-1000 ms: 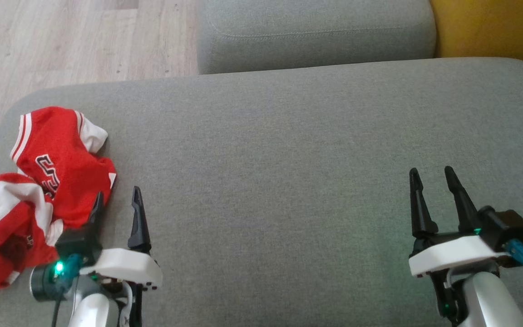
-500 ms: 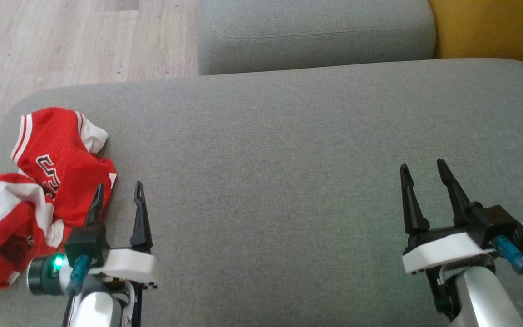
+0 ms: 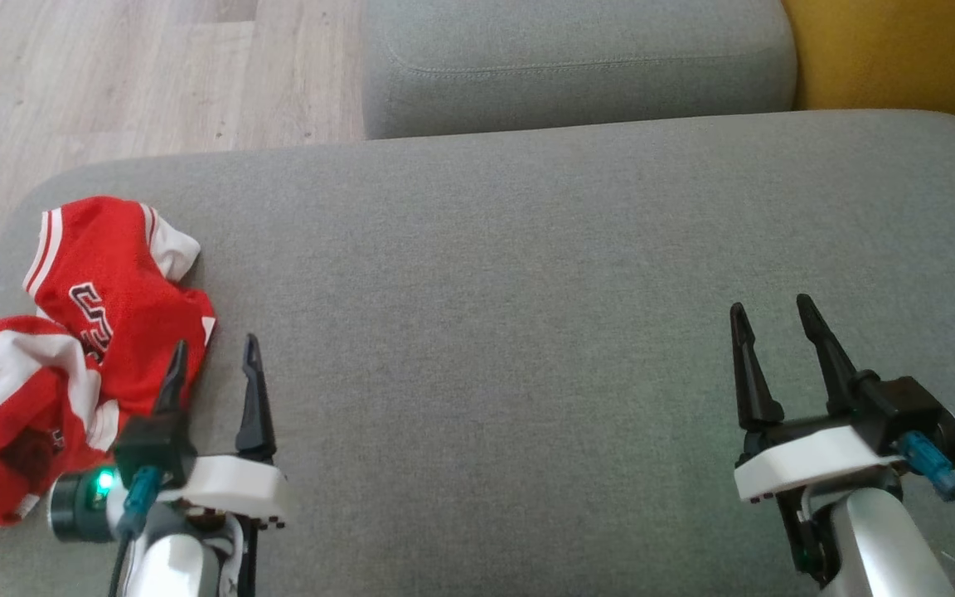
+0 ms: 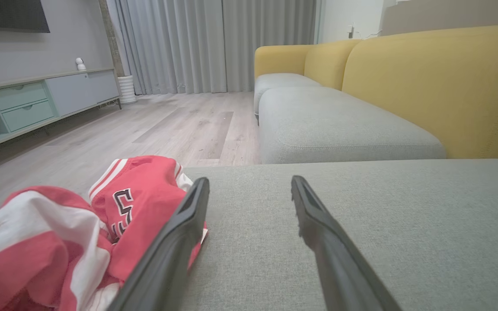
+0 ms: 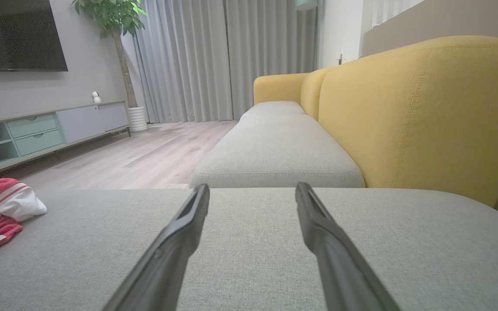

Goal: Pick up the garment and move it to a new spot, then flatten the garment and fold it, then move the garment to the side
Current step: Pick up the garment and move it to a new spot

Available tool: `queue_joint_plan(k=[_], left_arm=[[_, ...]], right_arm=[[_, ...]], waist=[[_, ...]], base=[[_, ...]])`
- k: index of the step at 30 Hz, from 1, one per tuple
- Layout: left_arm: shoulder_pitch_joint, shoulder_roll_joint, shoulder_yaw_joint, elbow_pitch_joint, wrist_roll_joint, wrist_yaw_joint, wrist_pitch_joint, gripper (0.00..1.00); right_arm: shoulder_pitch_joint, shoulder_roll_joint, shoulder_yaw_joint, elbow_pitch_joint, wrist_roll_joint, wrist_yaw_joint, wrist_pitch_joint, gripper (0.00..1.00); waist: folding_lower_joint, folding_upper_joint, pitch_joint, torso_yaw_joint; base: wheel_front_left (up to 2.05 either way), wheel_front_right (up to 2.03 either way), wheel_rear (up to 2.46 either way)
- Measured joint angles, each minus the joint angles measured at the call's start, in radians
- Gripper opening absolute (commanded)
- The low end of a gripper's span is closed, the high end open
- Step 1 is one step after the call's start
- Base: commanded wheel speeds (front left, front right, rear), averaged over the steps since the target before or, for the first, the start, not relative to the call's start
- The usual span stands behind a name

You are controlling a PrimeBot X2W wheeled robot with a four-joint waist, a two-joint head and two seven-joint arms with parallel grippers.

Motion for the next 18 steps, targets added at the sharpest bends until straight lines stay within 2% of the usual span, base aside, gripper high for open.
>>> queue_joint_plan(k=[7, 13, 18], left_arm=[[-0.005, -0.002, 0.014, 0.010, 0.000, -0.009, 0.000, 1.00], [-0.019, -0.003, 0.019, 0.008, 0.000, -0.010, 0.000, 1.00], [-0.018, -0.003, 0.047, 0.010, 0.000, -0.010, 0.000, 1.00]], right_arm=[[0.001, 0.001, 0.044, -0.007, 0.041, 0.000, 0.000, 1.00], [0.004, 0.002, 0.066, -0.022, 0.062, 0.000, -0.002, 1.00], [0.006, 0.002, 0.083, -0.026, 0.081, 0.000, -0.002, 1.00]], waist=[[0.0000, 0.0000, -0.004, 0.038], [0.0000, 0.0000, -0.007, 0.102], [0.0000, 0.0000, -0.010, 0.186]], base=[[0.00, 0.00, 0.00], [0.00, 0.00, 0.00], [0.00, 0.00, 0.00]])
